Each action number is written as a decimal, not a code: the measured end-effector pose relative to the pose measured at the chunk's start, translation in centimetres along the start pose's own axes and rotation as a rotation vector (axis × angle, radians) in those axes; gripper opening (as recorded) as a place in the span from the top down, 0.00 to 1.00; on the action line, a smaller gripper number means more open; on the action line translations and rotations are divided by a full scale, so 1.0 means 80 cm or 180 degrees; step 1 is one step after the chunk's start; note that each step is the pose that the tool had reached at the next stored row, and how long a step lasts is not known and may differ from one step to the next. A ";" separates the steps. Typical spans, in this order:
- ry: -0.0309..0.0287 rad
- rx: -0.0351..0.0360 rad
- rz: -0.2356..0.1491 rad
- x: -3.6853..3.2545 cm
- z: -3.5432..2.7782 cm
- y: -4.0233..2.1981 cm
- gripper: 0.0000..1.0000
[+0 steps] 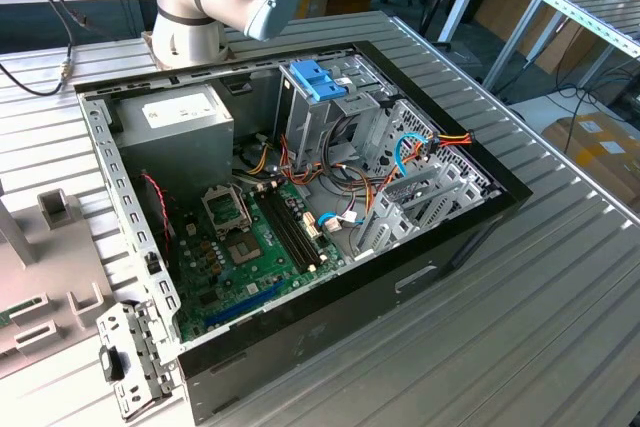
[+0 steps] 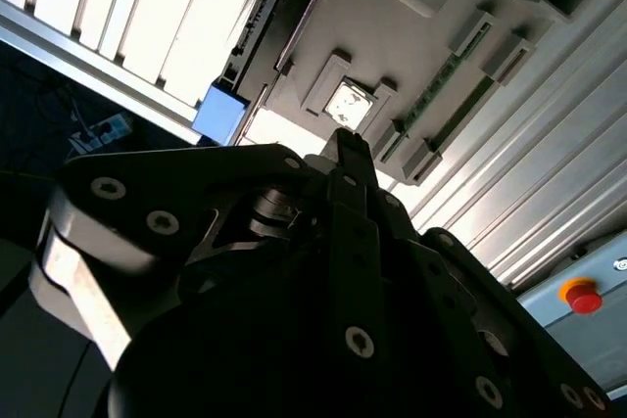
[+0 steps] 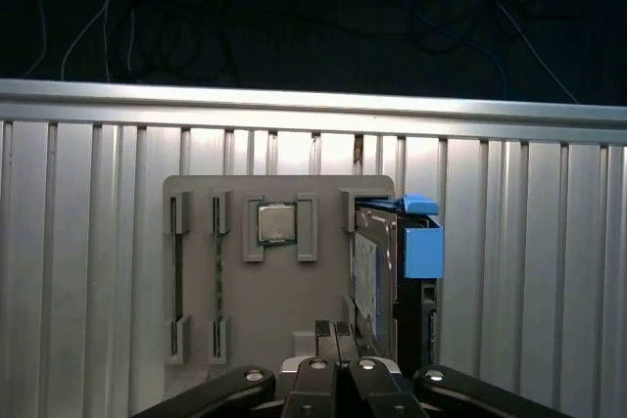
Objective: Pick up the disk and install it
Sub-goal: 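Pick up the disk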
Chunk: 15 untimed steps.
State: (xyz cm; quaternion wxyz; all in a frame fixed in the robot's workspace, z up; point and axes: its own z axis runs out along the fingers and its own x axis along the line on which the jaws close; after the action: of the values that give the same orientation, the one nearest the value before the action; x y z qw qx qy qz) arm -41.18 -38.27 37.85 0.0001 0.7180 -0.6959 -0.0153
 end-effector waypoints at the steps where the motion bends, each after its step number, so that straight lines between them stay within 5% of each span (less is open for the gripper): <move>1: 0.0000 0.0000 -0.0001 0.0000 0.0001 0.0000 0.89; 3: 0.0000 0.0000 -0.0002 0.0000 0.0000 0.0000 0.89; 5: 0.0000 0.0000 -0.0004 0.0000 0.0000 -0.0001 0.71; 10: 0.0000 0.0000 -0.0007 0.0000 0.0000 -0.0002 0.52; 15: 0.0000 0.0000 -0.0007 0.0000 0.0002 -0.0002 0.46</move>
State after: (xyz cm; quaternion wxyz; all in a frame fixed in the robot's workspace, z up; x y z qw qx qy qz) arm -41.16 -38.27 37.83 0.0000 0.7188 -0.6950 -0.0152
